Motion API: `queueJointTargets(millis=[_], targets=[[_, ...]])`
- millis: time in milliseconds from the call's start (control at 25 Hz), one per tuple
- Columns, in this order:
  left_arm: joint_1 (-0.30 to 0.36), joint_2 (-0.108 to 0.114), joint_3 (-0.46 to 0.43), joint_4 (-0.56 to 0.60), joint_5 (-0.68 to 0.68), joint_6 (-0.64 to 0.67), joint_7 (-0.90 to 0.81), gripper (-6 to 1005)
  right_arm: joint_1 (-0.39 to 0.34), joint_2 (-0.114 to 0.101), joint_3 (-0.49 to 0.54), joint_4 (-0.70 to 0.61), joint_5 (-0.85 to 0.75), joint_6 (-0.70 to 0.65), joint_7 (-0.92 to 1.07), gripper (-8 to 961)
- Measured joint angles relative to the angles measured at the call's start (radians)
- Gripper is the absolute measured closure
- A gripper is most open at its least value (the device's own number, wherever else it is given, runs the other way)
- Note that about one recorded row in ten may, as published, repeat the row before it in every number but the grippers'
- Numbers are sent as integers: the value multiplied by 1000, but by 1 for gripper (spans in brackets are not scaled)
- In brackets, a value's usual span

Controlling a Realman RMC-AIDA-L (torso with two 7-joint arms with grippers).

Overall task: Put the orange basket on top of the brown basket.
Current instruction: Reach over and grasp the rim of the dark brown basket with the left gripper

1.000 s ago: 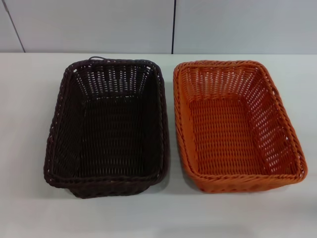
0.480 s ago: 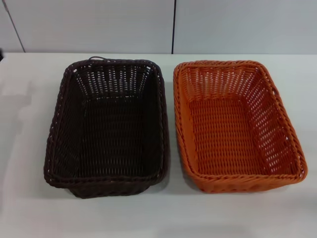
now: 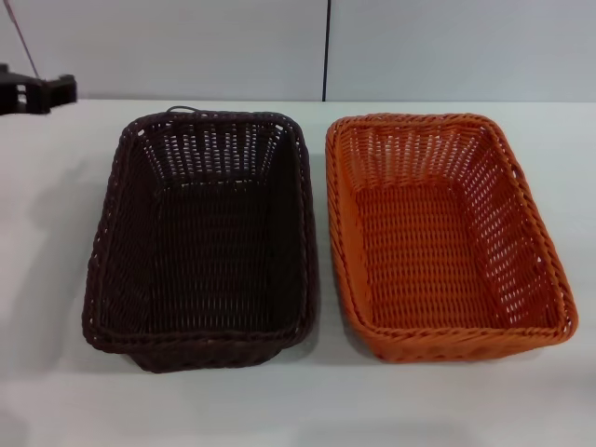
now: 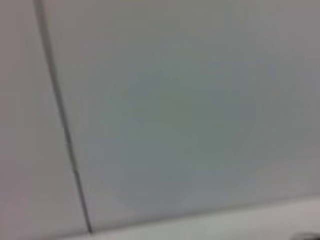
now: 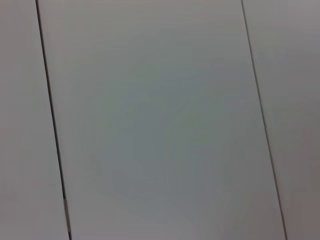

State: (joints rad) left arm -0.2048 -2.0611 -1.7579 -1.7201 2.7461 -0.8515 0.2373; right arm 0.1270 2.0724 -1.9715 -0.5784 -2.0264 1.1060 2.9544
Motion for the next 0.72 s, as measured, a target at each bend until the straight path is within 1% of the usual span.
queueJointTargets(millis=[40,80,120,160,360,560,600,640,720], targets=[[-16,-1,-2,-45,-1,-107,-2,202,2,0,3,5,0,-3,0,143],[-23,1,2,-60,-2,-151,-11,202,3,0,5,8,0,-3,0,143],[-23,1,2,-60,-2,-151,-11,202,3,0,5,8,0,-3,0,143],[-38,0,9,-83,-3,-235,-24,202,5,0,9,14,0,-4,0,143],[-53,-1,33,-61,6,-295,-37,203,7,0,10,17,0,-10,0,143],[-78,-1,62,13,17,-321,-49,203,8,0,9,22,0,-14,0,143],[-78,-1,62,13,17,-321,-49,203,8,0,9,23,0,-15,0,143],[-101,-1,79,58,25,-339,-50,203,8,0,9,24,0,-15,0,144],[-111,-1,85,76,29,-343,-50,203,9,0,9,27,0,-16,0,144]])
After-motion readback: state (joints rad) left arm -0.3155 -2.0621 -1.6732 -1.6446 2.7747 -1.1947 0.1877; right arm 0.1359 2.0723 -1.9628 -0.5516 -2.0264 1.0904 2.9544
